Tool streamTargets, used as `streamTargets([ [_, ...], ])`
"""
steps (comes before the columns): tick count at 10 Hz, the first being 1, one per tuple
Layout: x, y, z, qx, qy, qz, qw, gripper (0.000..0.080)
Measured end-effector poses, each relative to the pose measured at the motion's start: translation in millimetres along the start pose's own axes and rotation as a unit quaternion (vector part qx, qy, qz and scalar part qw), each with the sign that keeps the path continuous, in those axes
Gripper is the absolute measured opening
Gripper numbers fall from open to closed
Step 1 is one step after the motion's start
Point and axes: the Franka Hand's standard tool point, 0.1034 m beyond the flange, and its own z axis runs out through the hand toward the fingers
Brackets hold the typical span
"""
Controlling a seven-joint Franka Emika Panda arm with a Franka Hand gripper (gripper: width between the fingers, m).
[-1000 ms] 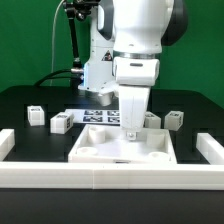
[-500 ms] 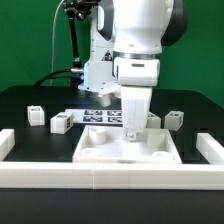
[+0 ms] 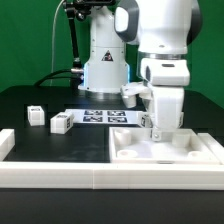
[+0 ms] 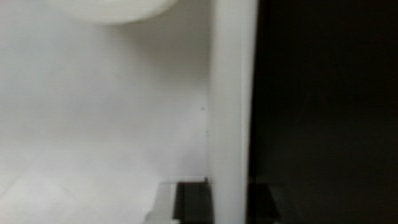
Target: Assemble one leg
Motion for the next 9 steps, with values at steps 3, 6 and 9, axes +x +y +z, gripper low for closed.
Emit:
streamTargets([
  [3,0.7,1.0,-0.1,-0.001,-0.002,0.013,1.000,0.0059],
  [6,0.1,1.0,0.0,0.000,-0.002,0.013,1.000,0.0292],
  [9,-0.3,1.0,0.0,0.000,-0.002,0.014,1.000,0.0589],
])
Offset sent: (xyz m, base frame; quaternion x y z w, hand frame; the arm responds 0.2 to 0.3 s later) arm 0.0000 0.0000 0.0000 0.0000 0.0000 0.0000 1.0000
